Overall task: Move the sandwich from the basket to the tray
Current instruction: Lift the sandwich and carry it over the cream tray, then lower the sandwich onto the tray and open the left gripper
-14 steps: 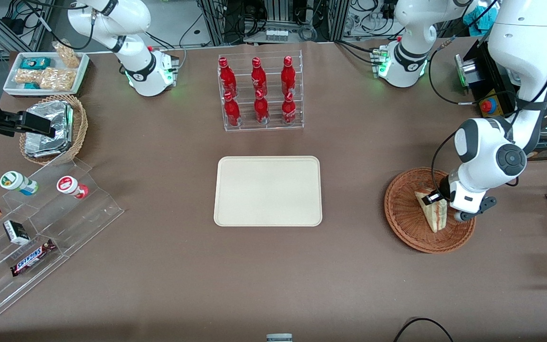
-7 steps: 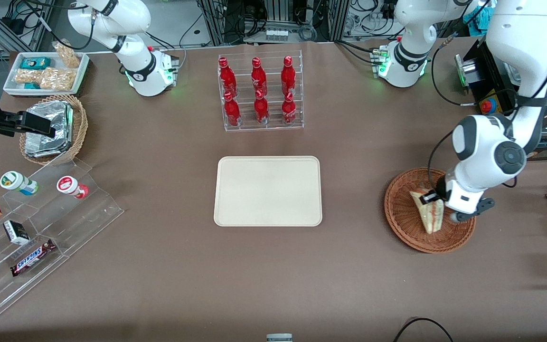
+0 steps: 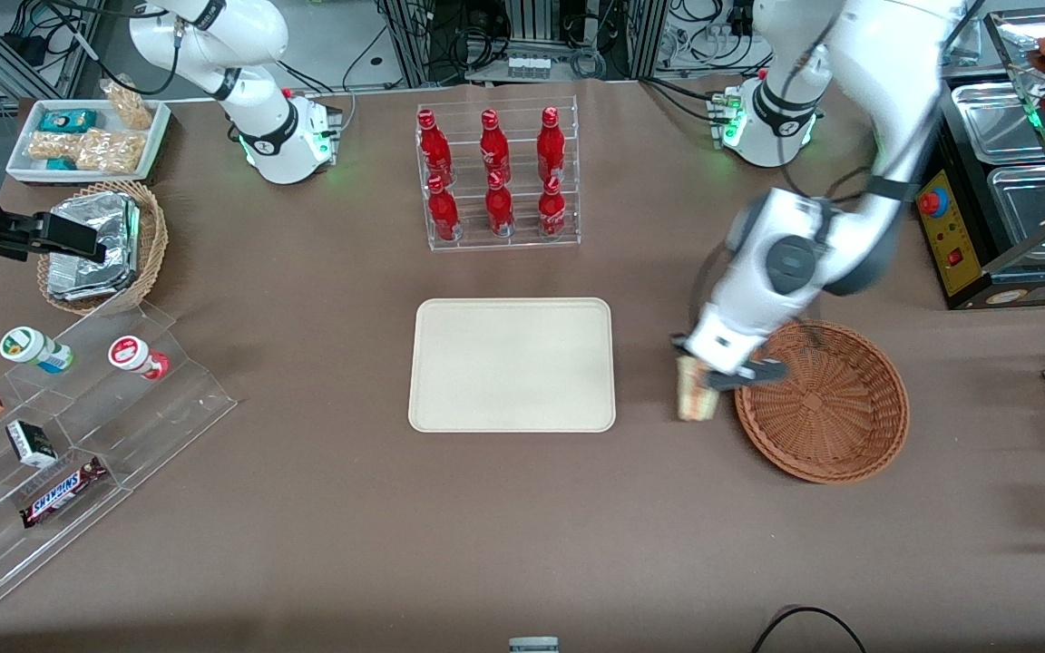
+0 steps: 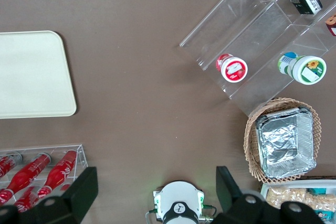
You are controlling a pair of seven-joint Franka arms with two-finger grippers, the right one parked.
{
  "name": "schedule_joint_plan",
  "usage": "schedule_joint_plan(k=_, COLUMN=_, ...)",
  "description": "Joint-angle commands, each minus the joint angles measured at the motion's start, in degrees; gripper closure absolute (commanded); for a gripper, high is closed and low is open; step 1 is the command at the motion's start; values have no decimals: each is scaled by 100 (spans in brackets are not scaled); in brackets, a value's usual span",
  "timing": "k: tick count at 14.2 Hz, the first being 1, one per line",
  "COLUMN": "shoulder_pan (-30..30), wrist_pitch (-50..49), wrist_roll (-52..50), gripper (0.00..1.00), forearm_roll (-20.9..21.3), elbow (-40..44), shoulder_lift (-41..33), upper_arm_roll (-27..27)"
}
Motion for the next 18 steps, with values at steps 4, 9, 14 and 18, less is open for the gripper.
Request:
schedule_joint_plan(k=4, shoulder_pan=-1575, wrist_pitch=-145, wrist_roll=-1727, gripper=79, forearm_roll=510, elbow=1277, shoulder_lift=1077, upper_arm_roll=129)
schedule_joint_plan(k=9, shoulder_pan=-2306, wrist_pitch=-775, wrist_roll=-3004, gripper=79, forearm_roll=1329, elbow=2699, shoulder_lift=2089, upper_arm_roll=138)
schedule_joint_plan(k=14, shoulder_pan=-2632, wrist_pitch=-936, wrist_roll=-3426, gripper=67, forearm_roll=1320, elbow=3423, shoulder_lift=2503, upper_arm_roll=138)
schedule_joint_plan(k=18, shoulder_pan=-2632, wrist_pitch=-936, wrist_roll=-3427, gripper=11, forearm_roll=1320, elbow=3704, shoulder_lift=2740, upper_arm_roll=138)
